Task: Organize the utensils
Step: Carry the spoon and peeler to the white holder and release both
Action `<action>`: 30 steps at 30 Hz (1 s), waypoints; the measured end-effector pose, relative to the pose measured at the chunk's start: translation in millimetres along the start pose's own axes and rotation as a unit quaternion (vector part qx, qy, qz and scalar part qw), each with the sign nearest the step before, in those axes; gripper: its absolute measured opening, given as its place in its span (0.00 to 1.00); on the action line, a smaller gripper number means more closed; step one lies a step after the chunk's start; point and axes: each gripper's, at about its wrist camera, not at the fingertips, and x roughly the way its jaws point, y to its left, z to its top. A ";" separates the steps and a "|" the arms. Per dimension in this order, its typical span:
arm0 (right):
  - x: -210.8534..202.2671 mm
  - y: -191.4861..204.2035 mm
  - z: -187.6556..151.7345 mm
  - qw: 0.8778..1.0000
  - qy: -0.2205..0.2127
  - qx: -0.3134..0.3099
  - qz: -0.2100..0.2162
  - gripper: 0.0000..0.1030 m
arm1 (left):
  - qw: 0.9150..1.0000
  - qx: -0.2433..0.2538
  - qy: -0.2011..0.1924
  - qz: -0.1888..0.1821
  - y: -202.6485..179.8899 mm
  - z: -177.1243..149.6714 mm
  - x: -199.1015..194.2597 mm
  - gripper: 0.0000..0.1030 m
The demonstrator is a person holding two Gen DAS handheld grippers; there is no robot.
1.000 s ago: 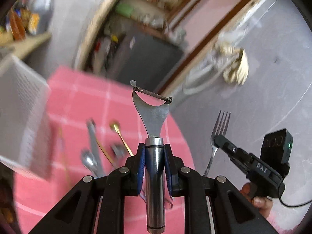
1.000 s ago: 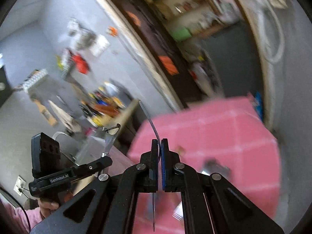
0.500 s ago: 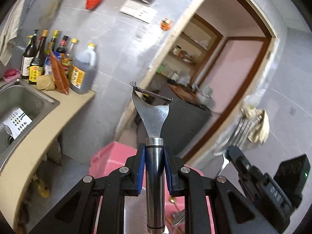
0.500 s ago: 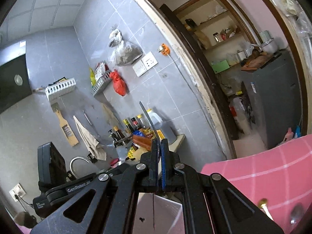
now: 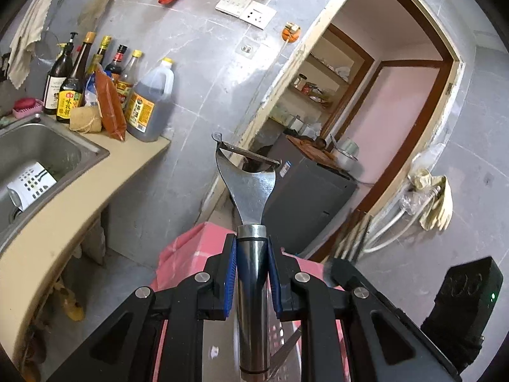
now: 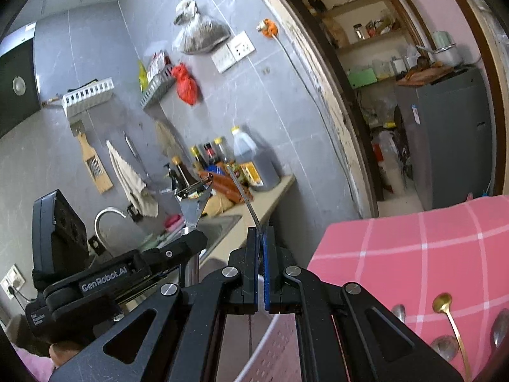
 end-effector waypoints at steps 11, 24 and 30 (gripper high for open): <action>-0.3 -4.6 -14.5 0.999 0.048 -0.013 0.011 0.07 | 0.998 0.063 0.012 -0.009 -7.3 -17.6 -18.8 0.17; -41.2 -4.8 -4.1 0.999 0.030 -0.016 -0.006 0.45 | 0.997 0.071 0.018 -0.003 -14.2 -22.4 -51.1 0.39; -92.5 -13.5 11.2 0.996 -0.028 -0.032 -0.078 0.80 | 0.995 0.096 -0.015 0.035 -44.3 -23.1 -68.8 0.70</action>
